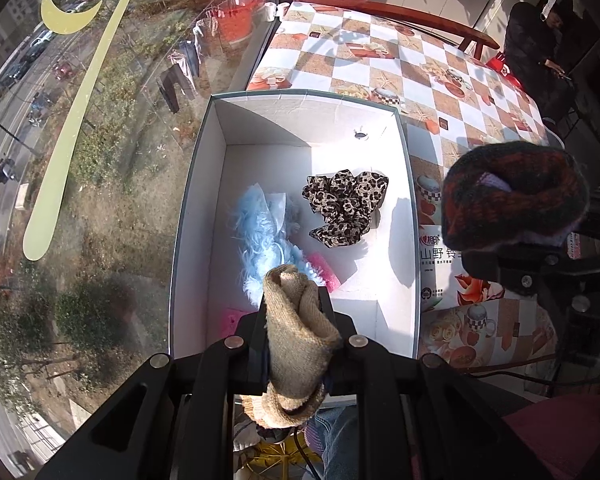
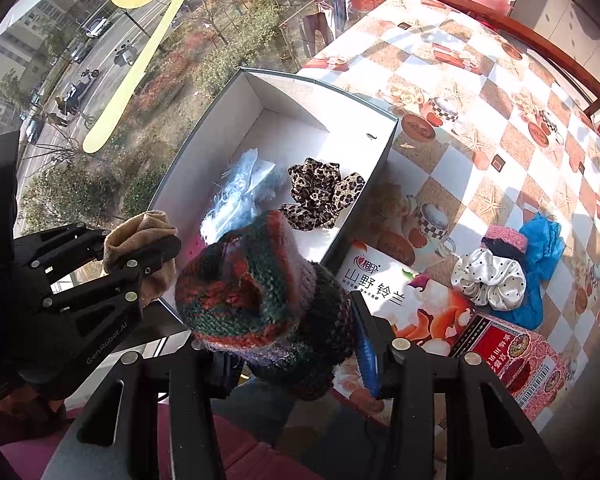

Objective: Organize soft objects
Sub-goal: 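Open the left gripper while the right gripper opens, dropping both items into the box, then reach the left gripper to the pink-black knit item while the right reaches the blue cloth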

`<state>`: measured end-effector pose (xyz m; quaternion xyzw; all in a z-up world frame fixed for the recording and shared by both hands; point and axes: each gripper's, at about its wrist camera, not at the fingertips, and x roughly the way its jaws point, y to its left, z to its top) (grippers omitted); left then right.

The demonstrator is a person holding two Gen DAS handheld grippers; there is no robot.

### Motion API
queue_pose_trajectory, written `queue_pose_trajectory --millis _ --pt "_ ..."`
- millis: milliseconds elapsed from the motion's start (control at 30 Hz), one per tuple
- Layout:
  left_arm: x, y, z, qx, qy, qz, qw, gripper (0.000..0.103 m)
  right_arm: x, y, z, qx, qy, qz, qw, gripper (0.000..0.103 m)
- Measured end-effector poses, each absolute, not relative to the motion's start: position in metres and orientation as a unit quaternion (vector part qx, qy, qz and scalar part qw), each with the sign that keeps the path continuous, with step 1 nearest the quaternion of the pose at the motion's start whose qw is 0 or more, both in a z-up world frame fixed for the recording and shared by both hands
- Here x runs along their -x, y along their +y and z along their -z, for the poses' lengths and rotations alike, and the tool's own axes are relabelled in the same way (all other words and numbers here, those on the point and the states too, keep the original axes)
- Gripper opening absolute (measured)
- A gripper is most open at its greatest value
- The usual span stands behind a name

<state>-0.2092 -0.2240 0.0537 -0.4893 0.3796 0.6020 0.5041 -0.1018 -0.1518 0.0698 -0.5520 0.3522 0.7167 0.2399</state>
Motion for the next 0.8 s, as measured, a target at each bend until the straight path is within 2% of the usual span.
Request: queue_pose_trajectory --millis 33,67,100,200,233,333,433,533,800 --pt "0.211 -0.222 -0.048 0.488 0.375 -0.604 0.506 0.051 0.111 -0.143 -0.070 0.528 0.361 -0.733 0.233 0.051" --pt "0.214 -0.219 -0.038 0.499 0.364 -0.598 0.511 0.069 0.121 -0.135 -0.065 0.517 0.360 -0.742 0.231 0.085" --pt "0.218 -0.215 -0.026 0.519 0.373 -0.584 0.501 0.095 0.131 -0.125 -0.051 0.545 0.346 -0.723 0.246 0.100" --pt "0.218 -0.217 -0.020 0.525 0.392 -0.561 0.506 0.098 0.120 -0.123 -0.038 0.591 0.387 -0.678 0.202 0.103" --pt "0.214 -0.221 -0.025 0.518 0.395 -0.553 0.519 0.103 0.108 -0.133 -0.047 0.598 0.369 -0.685 0.192 0.103" --pt "0.190 -0.224 -0.030 0.502 0.434 -0.513 0.544 0.103 0.065 -0.162 -0.063 0.622 0.304 -0.687 0.221 0.103" --pt "0.156 -0.212 -0.038 0.455 0.461 -0.492 0.582 0.103 0.026 -0.169 -0.056 0.618 0.361 -0.657 0.239 0.103" --pt "0.130 -0.192 -0.045 0.403 0.488 -0.489 0.600 0.103 0.011 -0.153 -0.068 0.584 0.371 -0.666 0.278 0.103" --pt "0.110 -0.166 -0.053 0.388 0.486 -0.477 0.621 0.103 -0.036 -0.135 -0.087 0.514 0.426 -0.661 0.343 0.103"
